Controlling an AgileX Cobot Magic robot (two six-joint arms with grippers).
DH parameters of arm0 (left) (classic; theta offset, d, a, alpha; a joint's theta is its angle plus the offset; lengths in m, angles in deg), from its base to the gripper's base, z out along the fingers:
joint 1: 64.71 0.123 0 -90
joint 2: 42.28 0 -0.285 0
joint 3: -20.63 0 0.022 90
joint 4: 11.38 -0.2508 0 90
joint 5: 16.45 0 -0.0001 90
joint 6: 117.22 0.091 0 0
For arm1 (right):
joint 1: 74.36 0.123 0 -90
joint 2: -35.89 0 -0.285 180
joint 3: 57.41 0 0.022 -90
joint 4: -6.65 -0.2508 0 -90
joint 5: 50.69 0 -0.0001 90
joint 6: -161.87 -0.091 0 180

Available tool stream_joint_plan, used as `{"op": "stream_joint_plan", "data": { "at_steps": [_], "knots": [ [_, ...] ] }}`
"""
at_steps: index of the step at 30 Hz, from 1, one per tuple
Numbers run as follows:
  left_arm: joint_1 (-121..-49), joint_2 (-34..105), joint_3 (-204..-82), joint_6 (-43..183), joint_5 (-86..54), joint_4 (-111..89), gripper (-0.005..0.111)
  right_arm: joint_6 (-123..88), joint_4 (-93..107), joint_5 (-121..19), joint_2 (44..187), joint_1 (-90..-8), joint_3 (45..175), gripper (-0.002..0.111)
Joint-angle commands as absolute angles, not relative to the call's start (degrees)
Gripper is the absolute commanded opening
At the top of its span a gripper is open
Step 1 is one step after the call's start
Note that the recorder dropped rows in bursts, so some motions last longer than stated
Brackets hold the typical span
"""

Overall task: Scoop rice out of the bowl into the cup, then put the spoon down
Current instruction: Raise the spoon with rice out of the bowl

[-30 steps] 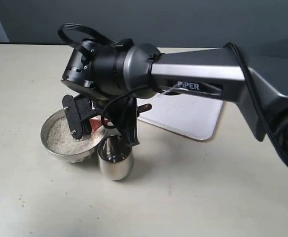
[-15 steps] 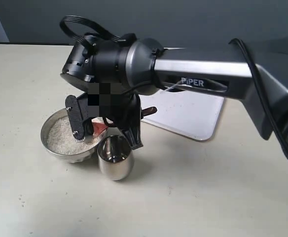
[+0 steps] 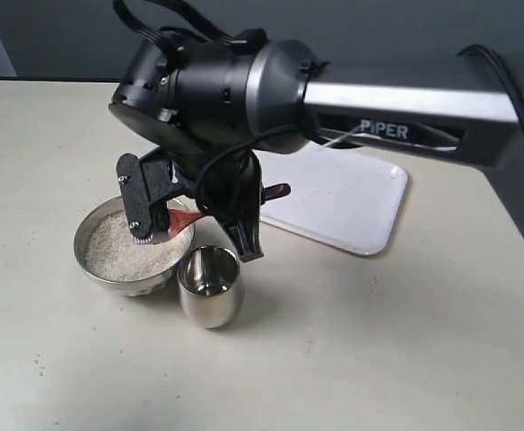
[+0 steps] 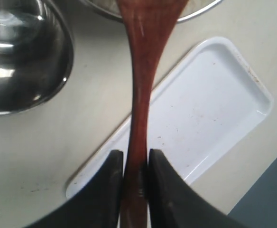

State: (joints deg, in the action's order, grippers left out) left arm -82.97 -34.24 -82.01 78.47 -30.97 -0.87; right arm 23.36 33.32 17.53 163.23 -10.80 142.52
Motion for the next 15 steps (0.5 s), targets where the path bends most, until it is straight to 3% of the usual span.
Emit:
{"op": "stream_joint_plan", "data": {
  "at_steps": [1, 15],
  "knots": [
    [-83.10, -34.49, -82.15, 78.34, -30.13, -0.85, 0.000, 23.41, 33.15, 19.28, 160.44, -11.07, 142.81, -0.001],
    [-83.10, -34.49, -82.15, 78.34, -30.13, -0.85, 0.000, 21.74, 27.71, 19.28, 154.17, -11.07, 142.70, -0.001]
  ]
}}
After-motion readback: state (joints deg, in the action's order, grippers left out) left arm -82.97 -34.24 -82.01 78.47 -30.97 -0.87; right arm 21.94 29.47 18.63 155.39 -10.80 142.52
